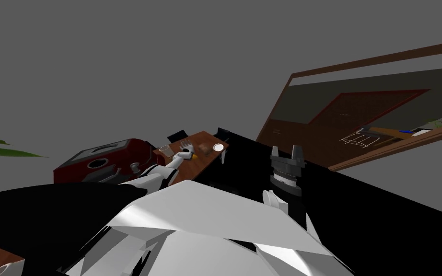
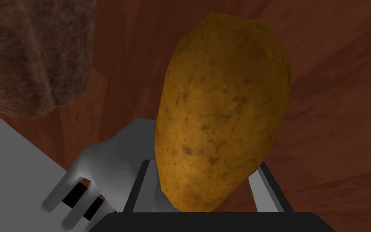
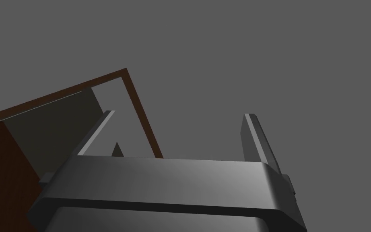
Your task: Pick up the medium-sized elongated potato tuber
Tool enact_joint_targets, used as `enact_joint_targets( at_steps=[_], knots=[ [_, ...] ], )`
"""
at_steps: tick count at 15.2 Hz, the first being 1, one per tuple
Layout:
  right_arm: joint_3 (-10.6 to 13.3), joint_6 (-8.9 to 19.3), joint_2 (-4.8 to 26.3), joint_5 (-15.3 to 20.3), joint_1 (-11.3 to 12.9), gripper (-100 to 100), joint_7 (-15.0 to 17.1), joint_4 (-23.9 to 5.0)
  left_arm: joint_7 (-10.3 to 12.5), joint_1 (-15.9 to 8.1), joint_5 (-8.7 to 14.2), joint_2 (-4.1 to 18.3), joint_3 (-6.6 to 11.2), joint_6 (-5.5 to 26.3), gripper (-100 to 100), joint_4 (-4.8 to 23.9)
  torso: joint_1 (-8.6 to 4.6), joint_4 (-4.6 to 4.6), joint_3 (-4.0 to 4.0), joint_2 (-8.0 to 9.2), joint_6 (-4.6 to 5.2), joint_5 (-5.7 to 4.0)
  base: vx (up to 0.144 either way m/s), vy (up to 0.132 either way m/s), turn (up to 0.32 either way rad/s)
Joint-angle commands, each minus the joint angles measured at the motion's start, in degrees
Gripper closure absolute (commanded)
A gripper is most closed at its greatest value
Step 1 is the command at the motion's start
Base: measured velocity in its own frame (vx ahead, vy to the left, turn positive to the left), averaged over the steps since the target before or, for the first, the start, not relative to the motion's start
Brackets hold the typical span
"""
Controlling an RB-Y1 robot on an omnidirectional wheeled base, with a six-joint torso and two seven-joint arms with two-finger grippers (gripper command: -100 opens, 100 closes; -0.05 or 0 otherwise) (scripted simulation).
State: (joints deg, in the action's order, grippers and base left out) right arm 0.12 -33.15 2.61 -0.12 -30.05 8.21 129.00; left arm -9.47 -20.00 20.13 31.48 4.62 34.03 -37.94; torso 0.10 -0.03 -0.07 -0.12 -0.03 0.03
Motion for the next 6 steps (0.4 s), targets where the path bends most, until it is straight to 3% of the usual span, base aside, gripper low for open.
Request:
enact_joint_targets(
  at_steps=[1,5,6],
  knots=[
    [0.0,0.0,0.0,0.0,0.0,0,0.0,0.0,0.0,0.0,0.0,0.0,0.0,0.0,100,0.0,0.0,0.0,0.0,0.0,0.0,0.0,0.0,0.0,0.0],
    [0.0,0.0,-0.01,0.0,-0.01,0,0.0,0.0,-2.56,1.54,3.1,1.62,-0.39,3.47,100,-4.78,-0.31,0.0,-0.01,-0.02,-0.11,-0.07,0.018,-0.071,0.138],
    [0.01,0.0,-0.01,0.0,-0.01,0,0.0,0.0,-1.54,1.65,2.06,1.22,-0.24,2.72,100,-4.48,-0.39,0.0,0.0,-0.02,-0.1,-0.08,0.008,-0.06,0.066]
  ],
)
